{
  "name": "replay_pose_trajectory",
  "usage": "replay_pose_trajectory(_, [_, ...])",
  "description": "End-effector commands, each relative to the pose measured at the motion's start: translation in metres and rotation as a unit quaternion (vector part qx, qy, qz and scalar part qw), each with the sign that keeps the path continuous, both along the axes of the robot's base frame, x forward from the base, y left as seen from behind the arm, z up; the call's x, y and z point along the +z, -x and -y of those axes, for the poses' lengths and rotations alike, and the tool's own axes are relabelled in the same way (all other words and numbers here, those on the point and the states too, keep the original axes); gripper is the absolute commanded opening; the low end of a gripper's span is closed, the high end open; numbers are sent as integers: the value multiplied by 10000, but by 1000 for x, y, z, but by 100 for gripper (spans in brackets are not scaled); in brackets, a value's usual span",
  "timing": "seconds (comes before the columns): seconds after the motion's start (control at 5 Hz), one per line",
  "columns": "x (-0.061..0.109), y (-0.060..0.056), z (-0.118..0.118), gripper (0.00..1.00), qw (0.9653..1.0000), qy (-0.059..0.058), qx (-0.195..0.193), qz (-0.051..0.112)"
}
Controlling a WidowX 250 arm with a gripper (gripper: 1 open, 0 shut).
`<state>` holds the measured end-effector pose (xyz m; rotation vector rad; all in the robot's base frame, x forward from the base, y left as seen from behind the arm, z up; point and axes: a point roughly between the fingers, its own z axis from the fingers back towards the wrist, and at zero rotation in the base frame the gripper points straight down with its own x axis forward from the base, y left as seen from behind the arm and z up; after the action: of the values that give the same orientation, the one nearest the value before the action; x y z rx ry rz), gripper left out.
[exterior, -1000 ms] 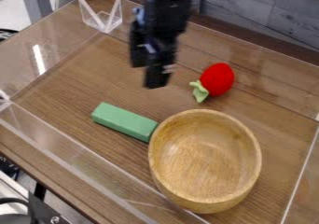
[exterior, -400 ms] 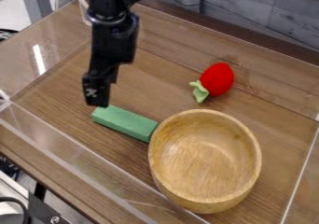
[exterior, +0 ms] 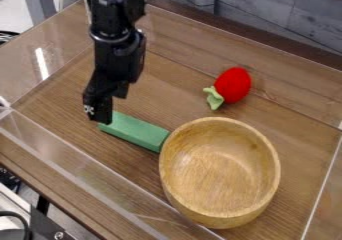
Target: Put the green stick in the brown bowl
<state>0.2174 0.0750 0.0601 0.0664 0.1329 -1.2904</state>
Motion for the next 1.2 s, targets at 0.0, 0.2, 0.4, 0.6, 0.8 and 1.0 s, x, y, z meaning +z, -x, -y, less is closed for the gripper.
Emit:
replay_pose_trajectory(0.0, [-6, -3, -5, 100, 9998, 0, -189, 87])
replay_pose_trajectory(0.2, [-15, -4, -6, 100, 9995, 34, -304, 59])
replay_pose_trajectory(0.4, [-22, -5, -5, 100, 9992, 76, -395, 36])
replay_pose_trajectory(0.6, [-27, -6, -3, 100, 9989, 104, -466, 22])
replay_pose_trajectory(0.8, [-31, -7, -3, 100, 9986, 130, -508, 11])
replay_pose_trajectory(1.0, [-34, -7, -3, 100, 9984, 160, -535, -11])
